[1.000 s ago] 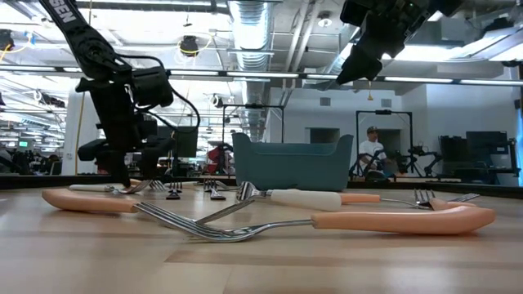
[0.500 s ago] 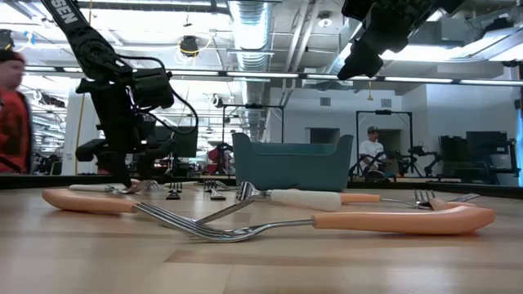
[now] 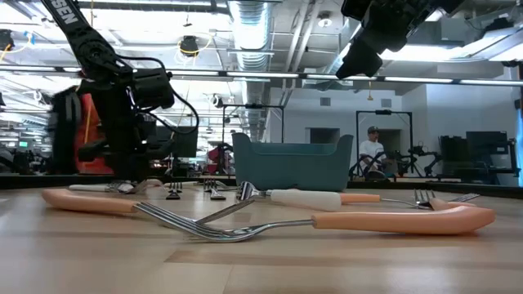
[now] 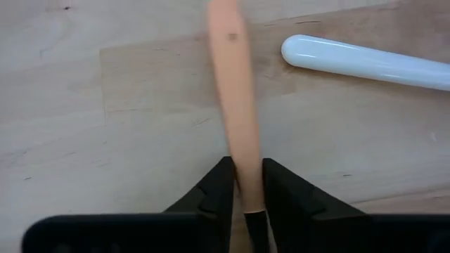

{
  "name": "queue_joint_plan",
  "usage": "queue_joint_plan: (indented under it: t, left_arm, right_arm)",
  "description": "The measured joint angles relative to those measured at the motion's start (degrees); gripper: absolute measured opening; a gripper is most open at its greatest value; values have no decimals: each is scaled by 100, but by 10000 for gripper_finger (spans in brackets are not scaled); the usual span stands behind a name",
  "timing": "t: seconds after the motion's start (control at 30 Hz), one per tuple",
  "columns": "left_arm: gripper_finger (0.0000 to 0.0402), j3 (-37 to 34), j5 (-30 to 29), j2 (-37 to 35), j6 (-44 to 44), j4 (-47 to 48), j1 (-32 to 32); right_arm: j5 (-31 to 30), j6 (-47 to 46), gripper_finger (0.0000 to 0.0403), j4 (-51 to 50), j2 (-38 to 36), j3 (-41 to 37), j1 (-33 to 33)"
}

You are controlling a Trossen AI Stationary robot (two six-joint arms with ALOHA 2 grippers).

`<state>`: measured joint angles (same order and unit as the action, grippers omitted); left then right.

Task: Sort silverware by color (type)
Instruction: Put the orange fork into the orange bin

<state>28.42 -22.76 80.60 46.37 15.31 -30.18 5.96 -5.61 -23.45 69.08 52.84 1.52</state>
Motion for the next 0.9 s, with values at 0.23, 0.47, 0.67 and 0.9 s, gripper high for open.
queue_joint_plan:
  t: [0.23,0.47,0.67,0.9]
  left_arm:
    - [22,-8,0,0,-106,-124,1]
    - [21,-15,119,11,-270,-425,50]
    - [21,38,171,11,-383,-616,132]
    - [21,388,214,-37,-605,-229,248]
  right_arm:
    - [0,-2,207,-1,0,0,0]
    - [0,-4,207,-3,0,0,0]
    - [0,-4,207,-3,0,0,0]
    - [-1,-4,207,-1,0,0,0]
